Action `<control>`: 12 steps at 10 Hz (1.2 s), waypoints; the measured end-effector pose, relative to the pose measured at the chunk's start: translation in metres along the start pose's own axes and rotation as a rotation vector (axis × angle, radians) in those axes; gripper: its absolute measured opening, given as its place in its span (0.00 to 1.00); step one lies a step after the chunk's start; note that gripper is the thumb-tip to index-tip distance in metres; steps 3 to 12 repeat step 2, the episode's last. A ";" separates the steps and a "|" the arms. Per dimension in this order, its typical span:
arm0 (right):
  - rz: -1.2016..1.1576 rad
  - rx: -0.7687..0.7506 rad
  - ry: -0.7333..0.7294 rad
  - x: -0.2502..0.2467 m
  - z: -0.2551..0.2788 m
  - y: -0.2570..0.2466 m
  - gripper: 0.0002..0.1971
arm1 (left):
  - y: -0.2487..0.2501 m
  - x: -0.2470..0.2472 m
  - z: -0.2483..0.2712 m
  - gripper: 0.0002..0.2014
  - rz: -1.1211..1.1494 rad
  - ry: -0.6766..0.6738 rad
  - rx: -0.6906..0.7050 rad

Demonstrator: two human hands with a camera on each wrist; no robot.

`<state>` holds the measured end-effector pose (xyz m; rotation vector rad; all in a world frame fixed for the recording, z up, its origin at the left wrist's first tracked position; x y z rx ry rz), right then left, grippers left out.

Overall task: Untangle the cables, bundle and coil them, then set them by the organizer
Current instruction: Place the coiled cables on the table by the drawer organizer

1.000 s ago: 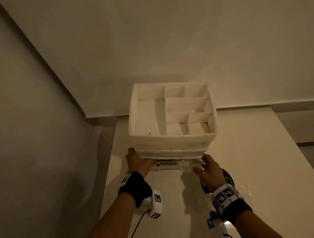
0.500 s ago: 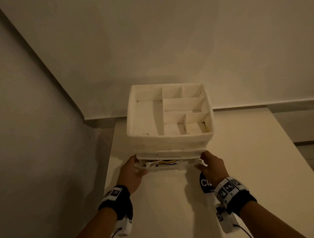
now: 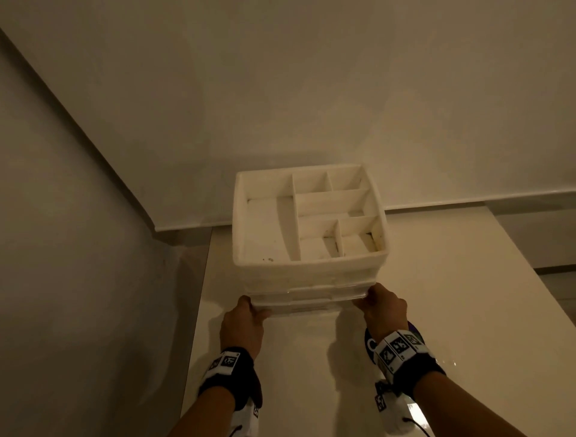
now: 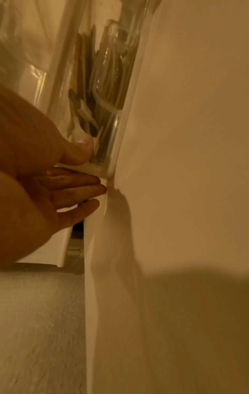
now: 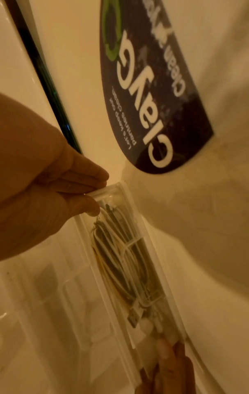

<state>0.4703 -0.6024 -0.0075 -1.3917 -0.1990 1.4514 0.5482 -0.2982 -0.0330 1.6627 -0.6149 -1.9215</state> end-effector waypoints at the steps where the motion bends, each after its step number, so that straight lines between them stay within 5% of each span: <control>1: -0.016 0.003 -0.068 0.000 0.004 -0.001 0.16 | 0.001 0.005 0.002 0.17 0.010 -0.068 0.048; 2: -0.054 0.010 -0.162 -0.002 0.027 0.012 0.25 | -0.012 0.003 0.028 0.30 -0.119 -0.103 0.059; 12: -0.054 0.010 -0.162 -0.002 0.027 0.012 0.25 | -0.012 0.003 0.028 0.30 -0.119 -0.103 0.059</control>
Point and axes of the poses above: each hand's wrist, its own z-axis away from the middle knuckle, its own x-axis out of the palm, y = z × x, the point moved 9 cm from there along -z, towards the middle knuckle, and after that the axes turned 5 degrees about -z, right-handed, at the moved point
